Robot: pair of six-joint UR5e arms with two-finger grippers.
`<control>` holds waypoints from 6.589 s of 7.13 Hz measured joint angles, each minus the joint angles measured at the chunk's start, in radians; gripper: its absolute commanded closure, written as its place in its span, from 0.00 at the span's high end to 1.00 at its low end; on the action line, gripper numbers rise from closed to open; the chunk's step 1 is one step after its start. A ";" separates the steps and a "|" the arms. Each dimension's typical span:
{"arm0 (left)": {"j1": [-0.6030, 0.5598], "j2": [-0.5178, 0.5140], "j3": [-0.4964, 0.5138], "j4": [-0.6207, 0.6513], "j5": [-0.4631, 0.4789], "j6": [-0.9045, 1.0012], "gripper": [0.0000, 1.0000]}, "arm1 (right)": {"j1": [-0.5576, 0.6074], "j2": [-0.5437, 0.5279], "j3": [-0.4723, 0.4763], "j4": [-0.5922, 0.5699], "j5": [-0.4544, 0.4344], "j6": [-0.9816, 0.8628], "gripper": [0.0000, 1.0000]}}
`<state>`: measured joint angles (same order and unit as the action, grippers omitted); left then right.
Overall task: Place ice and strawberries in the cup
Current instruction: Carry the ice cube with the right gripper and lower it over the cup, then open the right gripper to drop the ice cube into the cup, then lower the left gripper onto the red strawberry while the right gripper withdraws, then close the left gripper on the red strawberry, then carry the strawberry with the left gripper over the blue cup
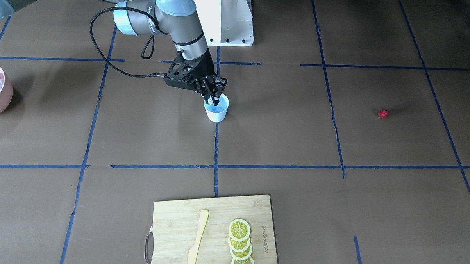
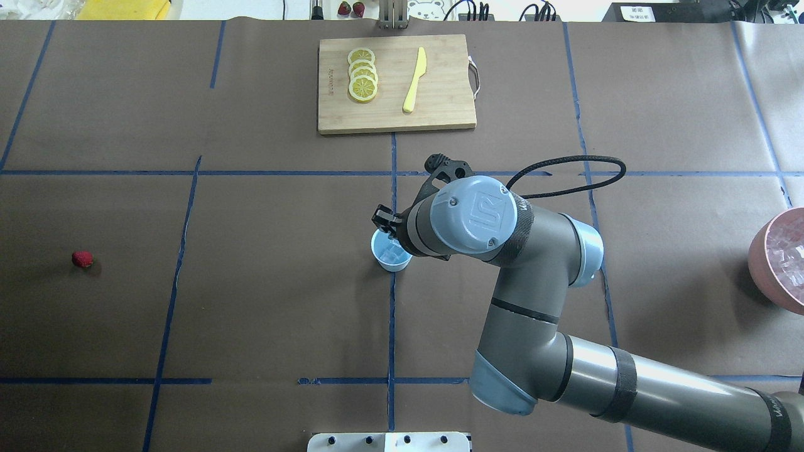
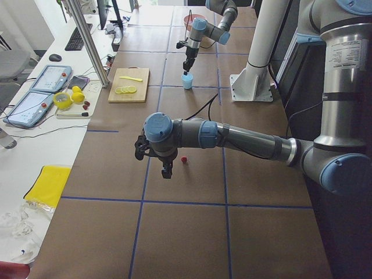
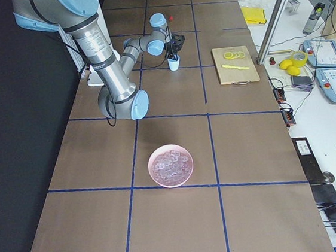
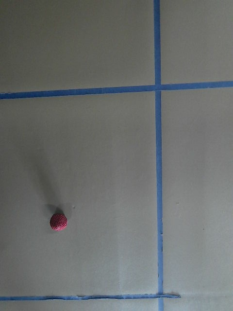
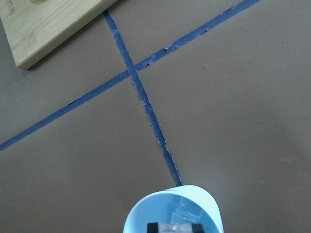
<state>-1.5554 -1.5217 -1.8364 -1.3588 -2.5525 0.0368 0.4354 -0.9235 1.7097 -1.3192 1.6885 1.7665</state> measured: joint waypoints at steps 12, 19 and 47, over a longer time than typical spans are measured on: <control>0.075 -0.055 -0.020 -0.057 0.015 -0.160 1.00 | 0.643 -0.426 0.213 -0.010 0.616 -0.625 1.00; 0.600 0.013 0.074 -0.624 0.407 -0.853 1.00 | 0.846 -0.666 0.209 -0.012 0.683 -1.072 1.00; 1.022 -0.700 0.177 -0.693 0.562 -1.356 0.39 | 0.846 -0.686 0.225 0.003 0.683 -1.063 1.00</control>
<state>-0.5332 -2.2218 -1.6593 -2.0521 -1.9904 -1.3194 1.2809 -1.6096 1.9347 -1.3163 2.3710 0.7032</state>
